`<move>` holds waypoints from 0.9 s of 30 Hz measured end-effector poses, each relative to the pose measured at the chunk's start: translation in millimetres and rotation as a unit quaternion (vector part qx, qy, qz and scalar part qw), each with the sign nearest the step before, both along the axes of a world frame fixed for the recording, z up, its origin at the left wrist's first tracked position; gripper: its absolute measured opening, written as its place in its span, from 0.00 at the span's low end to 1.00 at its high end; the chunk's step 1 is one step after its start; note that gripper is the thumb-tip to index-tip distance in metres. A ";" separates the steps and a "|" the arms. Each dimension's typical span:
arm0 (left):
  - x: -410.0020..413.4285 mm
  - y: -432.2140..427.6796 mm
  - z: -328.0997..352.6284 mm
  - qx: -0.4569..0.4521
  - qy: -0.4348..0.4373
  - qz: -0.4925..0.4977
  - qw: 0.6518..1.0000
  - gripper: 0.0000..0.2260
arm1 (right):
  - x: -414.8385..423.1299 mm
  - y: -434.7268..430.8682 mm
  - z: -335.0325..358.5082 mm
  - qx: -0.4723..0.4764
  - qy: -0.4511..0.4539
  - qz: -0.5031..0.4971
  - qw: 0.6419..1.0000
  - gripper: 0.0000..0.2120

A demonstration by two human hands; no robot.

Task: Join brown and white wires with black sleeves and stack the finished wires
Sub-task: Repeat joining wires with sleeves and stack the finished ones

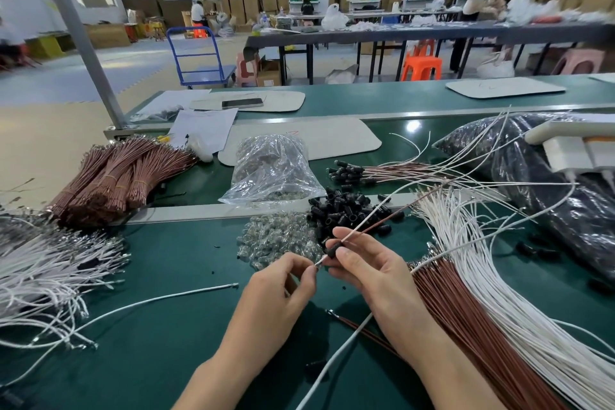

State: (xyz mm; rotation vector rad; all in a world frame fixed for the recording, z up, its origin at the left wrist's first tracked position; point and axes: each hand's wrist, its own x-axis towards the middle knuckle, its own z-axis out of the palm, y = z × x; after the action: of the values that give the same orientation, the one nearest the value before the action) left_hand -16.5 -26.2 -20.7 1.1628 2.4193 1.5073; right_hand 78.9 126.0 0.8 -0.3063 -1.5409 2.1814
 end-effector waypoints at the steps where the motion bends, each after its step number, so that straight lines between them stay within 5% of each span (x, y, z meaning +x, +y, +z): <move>1: 0.4 -0.1 0.2 -0.013 0.021 0.005 1.000 0.10 | -0.6 -0.1 -0.6 -0.008 0.000 -0.003 1.000 0.14; 8: 1.1 0.4 2.4 -0.022 0.051 0.007 0.998 0.09 | 0.3 -0.8 0.8 0.038 -0.037 0.007 0.999 0.20; 11: 1.1 1.1 2.3 -0.013 0.040 -0.002 0.999 0.10 | 0.1 -4.7 0.8 0.103 -0.059 0.018 0.993 0.17; 27: 1.6 0.6 1.7 0.016 -0.013 -0.028 0.999 0.11 | 1.4 -6.5 -0.2 0.148 -0.068 -0.016 0.986 0.12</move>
State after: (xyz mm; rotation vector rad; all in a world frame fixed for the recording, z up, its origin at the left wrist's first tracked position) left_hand -14.9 -25.7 -19.0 1.1980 2.3341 1.5412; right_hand 80.3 119.4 0.6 -0.3849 -1.8926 1.9047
